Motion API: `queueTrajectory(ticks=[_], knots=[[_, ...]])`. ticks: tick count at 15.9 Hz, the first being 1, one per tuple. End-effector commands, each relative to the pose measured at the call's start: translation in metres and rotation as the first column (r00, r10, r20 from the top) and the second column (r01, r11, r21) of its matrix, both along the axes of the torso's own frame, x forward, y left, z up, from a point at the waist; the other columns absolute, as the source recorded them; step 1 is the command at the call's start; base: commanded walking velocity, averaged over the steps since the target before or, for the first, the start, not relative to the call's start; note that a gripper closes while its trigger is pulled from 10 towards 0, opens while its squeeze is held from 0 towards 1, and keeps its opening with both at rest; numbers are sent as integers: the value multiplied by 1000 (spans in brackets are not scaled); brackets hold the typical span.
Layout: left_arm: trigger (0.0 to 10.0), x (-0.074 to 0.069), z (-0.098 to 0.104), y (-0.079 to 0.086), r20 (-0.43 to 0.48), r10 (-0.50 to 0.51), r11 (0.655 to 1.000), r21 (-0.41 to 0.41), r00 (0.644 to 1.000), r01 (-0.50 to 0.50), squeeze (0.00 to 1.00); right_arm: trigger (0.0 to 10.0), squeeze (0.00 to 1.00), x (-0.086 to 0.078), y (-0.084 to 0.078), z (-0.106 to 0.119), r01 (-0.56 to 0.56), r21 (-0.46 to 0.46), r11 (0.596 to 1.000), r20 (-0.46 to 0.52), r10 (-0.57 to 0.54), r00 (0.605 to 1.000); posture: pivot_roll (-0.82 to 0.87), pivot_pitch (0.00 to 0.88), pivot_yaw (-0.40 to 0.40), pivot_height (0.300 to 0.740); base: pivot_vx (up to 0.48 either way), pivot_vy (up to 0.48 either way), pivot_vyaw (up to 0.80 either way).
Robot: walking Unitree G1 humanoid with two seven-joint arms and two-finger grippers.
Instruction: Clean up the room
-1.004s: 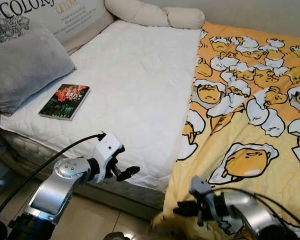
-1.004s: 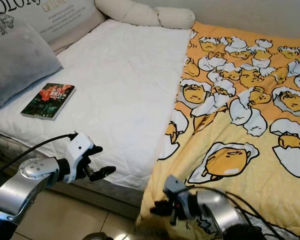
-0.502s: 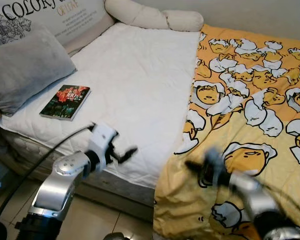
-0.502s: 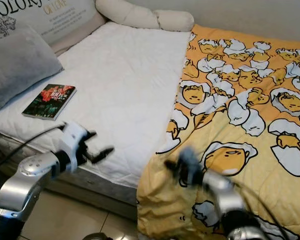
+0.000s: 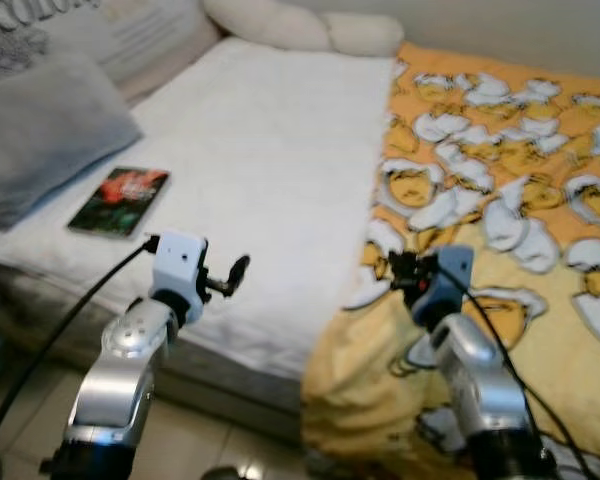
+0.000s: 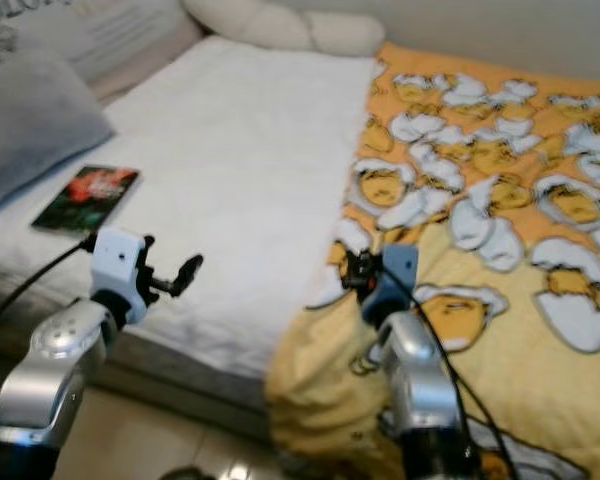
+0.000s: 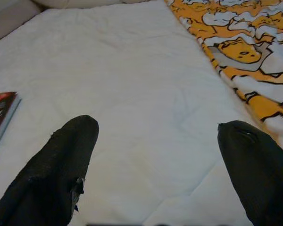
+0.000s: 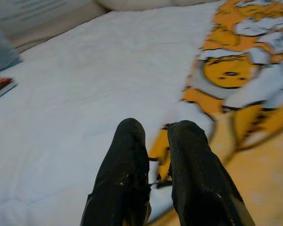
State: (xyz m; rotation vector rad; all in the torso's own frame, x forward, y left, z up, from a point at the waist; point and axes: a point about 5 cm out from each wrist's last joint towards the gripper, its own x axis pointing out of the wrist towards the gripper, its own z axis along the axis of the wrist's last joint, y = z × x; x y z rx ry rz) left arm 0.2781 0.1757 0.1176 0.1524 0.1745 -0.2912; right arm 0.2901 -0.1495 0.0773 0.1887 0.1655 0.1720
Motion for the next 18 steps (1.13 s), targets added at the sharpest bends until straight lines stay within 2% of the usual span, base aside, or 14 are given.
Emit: queueTrajectory(ticks=[1, 3, 9, 13, 16, 18], knots=[[10000, 0, 4, -5, 24, -5, 1000, 4, 1000, 5, 0, 10000, 0, -4, -11, 2, 62, -9, 998, -12, -62, 998, 94, 0, -48, 740, 0, -480, -769], [10000, 0, 4, -3, 33, 25, 1000, 4, 999, -25, 0, 10000, 0, -11, -9, 2, 90, -6, 996, -35, -90, 995, 87, 0, -39, 740, 0, -480, -775], [10000, 1, 4, -3, 37, 53, 999, 7, 998, -53, 0, 10000, 0, -11, -12, 6, 113, -53, 992, -25, -115, 993, 96, 0, -45, 740, 0, -480, -775], [10000, 1, 4, -1, 43, 72, 997, 6, 996, -72, 0, 10000, 0, -11, -13, 6, 122, -97, 988, -24, -125, 992, 98, 0, -47, 740, 0, -480, 0], [10000, 4, 4, -2, 50, 72, 997, 11, 996, -72, 0, 10000, 0, -17, -15, 3, 150, -167, 975, -18, -155, 988, 80, 0, -29, 740, 0, -480, 0], [10000, 6, 4, -3, 57, 71, 997, 18, 996, -72, 0, 10000, 0, -15, -16, 2, 169, -173, 970, -15, -174, 985, 77, 0, -27, 740, 0, -480, 0]])
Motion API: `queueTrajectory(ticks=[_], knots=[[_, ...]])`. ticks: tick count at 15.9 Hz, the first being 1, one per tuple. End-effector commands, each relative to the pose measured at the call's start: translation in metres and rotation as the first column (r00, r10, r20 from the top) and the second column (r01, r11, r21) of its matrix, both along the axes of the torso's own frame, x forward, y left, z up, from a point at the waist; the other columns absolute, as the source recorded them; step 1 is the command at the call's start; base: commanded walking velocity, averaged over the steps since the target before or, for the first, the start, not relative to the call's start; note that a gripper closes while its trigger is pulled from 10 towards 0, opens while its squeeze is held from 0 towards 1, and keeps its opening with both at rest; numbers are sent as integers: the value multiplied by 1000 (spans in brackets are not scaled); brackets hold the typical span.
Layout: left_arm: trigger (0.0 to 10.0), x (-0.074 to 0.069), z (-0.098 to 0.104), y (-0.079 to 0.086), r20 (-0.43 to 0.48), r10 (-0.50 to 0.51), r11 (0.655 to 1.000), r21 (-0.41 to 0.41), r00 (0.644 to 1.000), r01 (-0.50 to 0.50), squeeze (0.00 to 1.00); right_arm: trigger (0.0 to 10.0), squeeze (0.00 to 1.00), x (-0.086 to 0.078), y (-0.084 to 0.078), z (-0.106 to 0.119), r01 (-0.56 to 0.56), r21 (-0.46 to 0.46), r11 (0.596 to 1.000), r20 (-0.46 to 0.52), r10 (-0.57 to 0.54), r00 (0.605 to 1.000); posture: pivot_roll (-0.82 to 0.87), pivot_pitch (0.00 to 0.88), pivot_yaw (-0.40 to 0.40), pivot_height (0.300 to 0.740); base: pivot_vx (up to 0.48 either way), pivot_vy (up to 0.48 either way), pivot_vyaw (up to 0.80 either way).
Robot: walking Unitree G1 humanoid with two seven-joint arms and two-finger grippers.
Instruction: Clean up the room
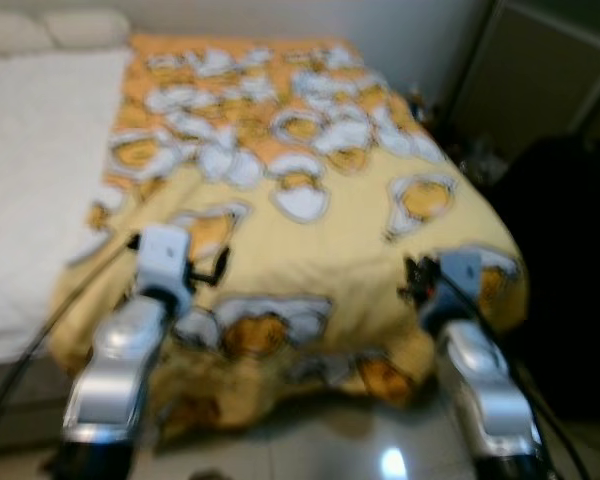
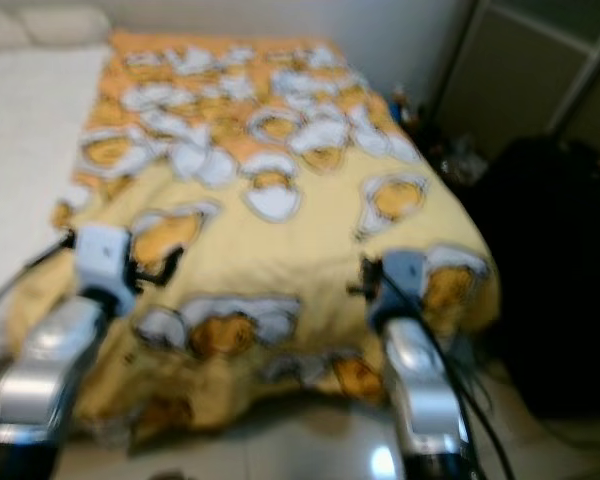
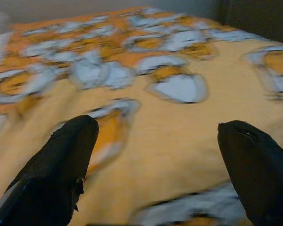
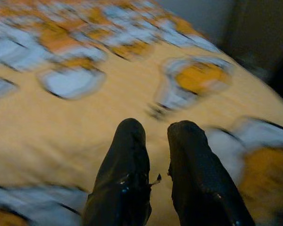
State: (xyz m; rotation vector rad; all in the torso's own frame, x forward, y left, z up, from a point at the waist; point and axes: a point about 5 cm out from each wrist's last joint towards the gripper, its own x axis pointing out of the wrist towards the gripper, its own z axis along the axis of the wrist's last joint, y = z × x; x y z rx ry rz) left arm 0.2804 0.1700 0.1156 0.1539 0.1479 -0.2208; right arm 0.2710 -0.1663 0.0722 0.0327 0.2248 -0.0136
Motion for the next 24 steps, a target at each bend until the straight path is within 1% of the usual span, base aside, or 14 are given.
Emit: queueTrajectory(ticks=[1, 4, 6, 8, 10, 12, 17, 20, 21, 23, 24], knots=[[10000, 4, 6, 2, 25, 3, 1000, 20, 1000, -4, 0, 10000, 0, 4, 1, 7, 9, 3, 1000, 32, -9, 999, 78, 0, -30, 740, 0, -480, 0], [10000, 4, 5, 4, 30, 16, 1000, 17, 999, -16, 0, 10000, 0, 4, 3, 5, 17, 3, 1000, 32, -17, 999, 75, 0, -27, 740, 0, -406, 0], [10000, 7, 6, 5, 29, 37, 999, -7, 999, -37, 0, 10000, 0, 4, 3, 4, 30, 13, 999, 35, -30, 999, 72, 0, -20, 740, 0, 0, -800], [10000, 9, 8, 6, 44, 32, 999, 5, 998, -33, 0, 10000, 0, 4, 1, 1, 46, 29, 999, 27, -46, 999, 70, 0, -20, 740, 0, 0, -800], [10000, 9, 8, 6, 46, 28, 1000, 4, 999, -28, 0, 10000, 0, 4, 0, 0, 55, 33, 998, 22, -56, 998, 70, 0, -22, 740, 0, 0, -800], [10000, 8, 8, 3, 45, 6, 1000, -19, 999, -5, 0, 10000, 0, 4, -2, -2, 63, 33, 997, 20, -64, 998, 66, 0, -22, 740, 0, 0, -800], [10000, 9, 7, 3, 46, 5, 1000, -30, 999, -4, 0, 10000, 0, 3, -3, -3, 63, 25, 998, 22, -64, 998, 62, 0, -20, 740, 0, 0, -800], [10000, 11, 8, 6, 45, 22, 999, -39, 999, -20, 0, 10000, 0, 5, -4, -3, 65, 20, 998, 26, -65, 998, 60, 0, -18, 740, 294, 0, -800], [10000, 12, 8, 8, 46, 31, 999, -44, 998, -29, 0, 10000, 0, 5, -5, -2, 72, -1, 997, 28, -72, 997, 58, 0, -20, 740, 341, 0, -712], [10000, 13, 7, 11, 44, 38, 998, -45, 998, -36, 0, 10000, 0, 7, -6, -1, 73, -8, 997, 34, -72, 997, 52, 0, -15, 740, 351, 0, 0], [10000, 14, 7, 11, 41, 37, 998, -43, 998, -36, 0, 10000, 0, 7, -7, -1, 73, -8, 997, 34, -73, 997, 51, 0, -14, 740, 352, 0, -650]])
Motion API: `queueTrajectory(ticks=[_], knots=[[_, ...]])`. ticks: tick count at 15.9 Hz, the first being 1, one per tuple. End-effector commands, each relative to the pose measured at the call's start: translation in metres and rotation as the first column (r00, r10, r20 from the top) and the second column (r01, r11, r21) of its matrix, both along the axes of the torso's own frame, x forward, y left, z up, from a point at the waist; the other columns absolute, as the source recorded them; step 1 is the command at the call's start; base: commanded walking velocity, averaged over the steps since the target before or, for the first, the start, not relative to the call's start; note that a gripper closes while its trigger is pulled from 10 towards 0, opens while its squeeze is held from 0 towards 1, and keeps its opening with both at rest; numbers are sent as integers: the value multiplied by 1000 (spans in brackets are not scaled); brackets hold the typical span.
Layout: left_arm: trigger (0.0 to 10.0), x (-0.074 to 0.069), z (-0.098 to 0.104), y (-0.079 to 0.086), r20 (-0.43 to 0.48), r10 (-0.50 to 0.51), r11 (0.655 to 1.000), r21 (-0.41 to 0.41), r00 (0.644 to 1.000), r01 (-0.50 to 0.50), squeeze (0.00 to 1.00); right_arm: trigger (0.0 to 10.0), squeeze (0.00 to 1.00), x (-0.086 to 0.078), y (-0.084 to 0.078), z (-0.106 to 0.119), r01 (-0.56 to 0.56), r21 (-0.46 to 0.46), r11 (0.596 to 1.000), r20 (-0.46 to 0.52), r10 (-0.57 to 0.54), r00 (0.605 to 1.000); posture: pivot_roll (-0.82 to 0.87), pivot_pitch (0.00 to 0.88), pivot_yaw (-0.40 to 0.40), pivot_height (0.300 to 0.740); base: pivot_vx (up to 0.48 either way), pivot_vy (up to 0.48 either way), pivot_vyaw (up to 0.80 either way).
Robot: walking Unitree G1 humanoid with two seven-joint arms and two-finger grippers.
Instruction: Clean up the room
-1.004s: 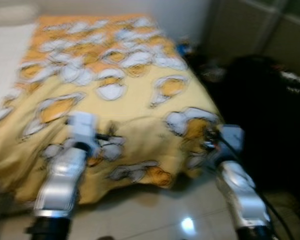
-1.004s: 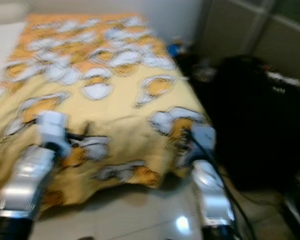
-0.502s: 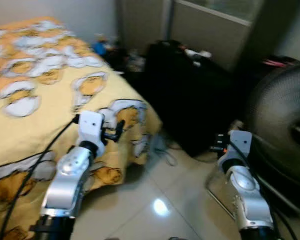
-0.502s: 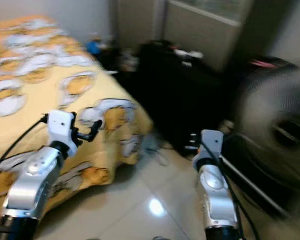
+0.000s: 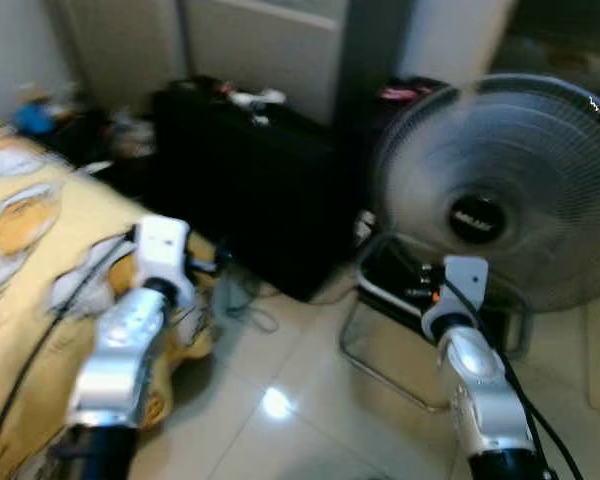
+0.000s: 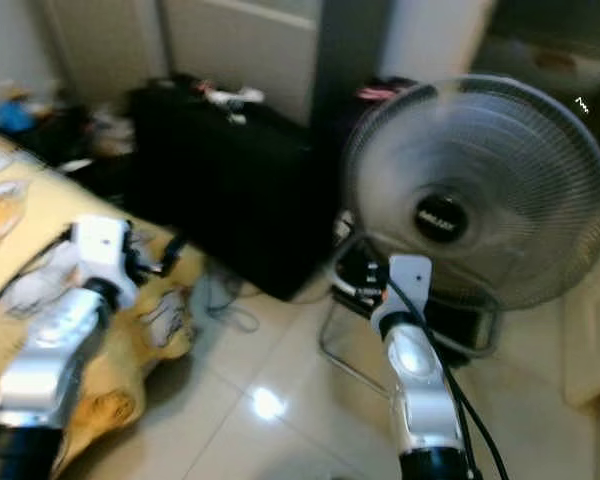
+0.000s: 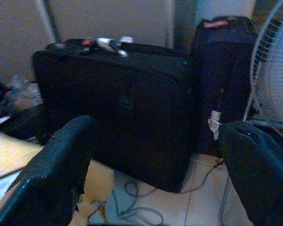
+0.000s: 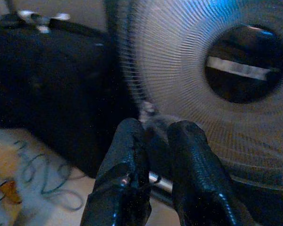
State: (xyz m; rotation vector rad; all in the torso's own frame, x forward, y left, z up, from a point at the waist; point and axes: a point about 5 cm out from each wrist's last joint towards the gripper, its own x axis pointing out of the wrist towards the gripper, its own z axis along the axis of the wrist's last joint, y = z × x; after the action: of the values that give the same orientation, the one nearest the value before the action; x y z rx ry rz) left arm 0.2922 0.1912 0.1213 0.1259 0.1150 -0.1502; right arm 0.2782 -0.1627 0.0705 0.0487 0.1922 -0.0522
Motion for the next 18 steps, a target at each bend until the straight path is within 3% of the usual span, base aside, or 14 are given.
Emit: queueTrajectory(ticks=[1, 5, 11, 15, 18], knots=[[10000, 2, 1, -9, 6, -34, 999, -12, 999, 34, 0, 10000, 0, 0, -10, 1, 35, -17, 999, 0, -35, 999, 49, 0, -12, 740, 352, 0, -781], [10000, 3, 0, -3, -1, -39, 999, 1, 999, 39, 0, 10000, 0, -5, -8, 1, 41, -4, 999, 4, -40, 999, 48, 0, -2, 740, 352, 0, -784], [10000, 5, -3, -1, -5, -60, 998, 20, 998, 60, 0, 10000, 0, -22, -15, -3, 68, -15, 998, -8, -68, 998, 24, 0, 32, 740, 0, 0, -784], [10000, -3, -11, -9, 12, -73, 997, 16, 997, 73, 0, 10000, 0, -32, -25, -5, 48, -38, 998, 3, -48, 999, 18, 0, 24, 740, 0, 0, -109], [10000, -12, -22, -3, -15, -47, 999, 8, 999, 48, 0, 10000, 0, -40, -29, -16, 108, -50, 993, -55, -111, 992, 20, 0, 18, 740, 0, 0, 0]])
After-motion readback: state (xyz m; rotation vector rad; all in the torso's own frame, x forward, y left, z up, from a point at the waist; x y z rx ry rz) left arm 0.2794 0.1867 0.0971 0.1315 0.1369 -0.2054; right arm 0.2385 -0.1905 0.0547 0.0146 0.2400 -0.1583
